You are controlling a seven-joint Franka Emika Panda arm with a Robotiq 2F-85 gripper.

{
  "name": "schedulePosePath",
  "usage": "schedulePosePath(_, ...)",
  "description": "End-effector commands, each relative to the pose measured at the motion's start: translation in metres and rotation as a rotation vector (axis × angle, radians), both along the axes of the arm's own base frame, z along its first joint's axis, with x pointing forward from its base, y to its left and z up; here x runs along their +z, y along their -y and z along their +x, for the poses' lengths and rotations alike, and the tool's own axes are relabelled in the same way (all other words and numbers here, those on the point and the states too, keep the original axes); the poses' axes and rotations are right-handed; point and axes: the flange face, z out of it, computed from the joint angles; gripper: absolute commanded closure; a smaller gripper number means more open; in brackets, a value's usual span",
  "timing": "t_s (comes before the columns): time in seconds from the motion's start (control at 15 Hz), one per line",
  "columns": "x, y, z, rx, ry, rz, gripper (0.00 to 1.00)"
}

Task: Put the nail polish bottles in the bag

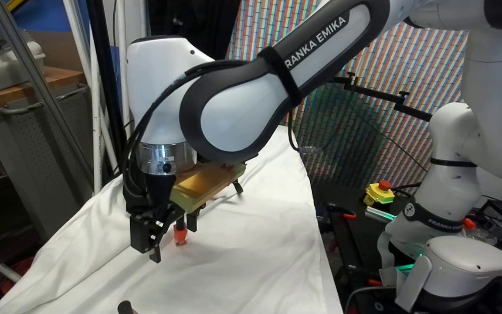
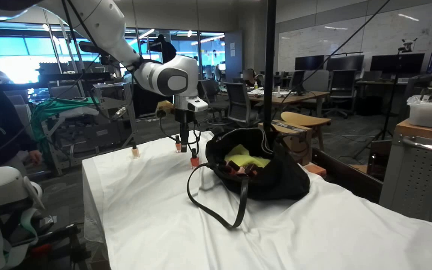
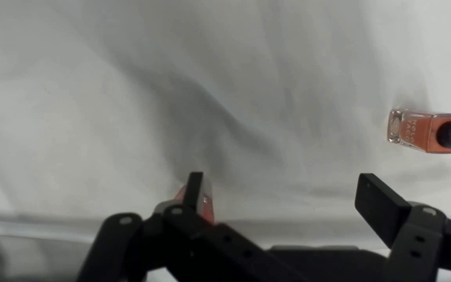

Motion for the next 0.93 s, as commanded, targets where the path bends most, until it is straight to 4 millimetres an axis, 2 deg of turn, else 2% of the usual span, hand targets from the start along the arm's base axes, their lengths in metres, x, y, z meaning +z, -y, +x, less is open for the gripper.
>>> schedulePosePath(0.0,0.0,0.004,0.003,-0.053,-0.026,-0.004,0.0)
schedulePosePath(0.4,-0.007,0.018,0.006,-0.112,-0.038,-0.023,0.0)
schedulePosePath(0.87,-0.027,0.033,0.01,-0.165,-0.055,-0.047,0.0)
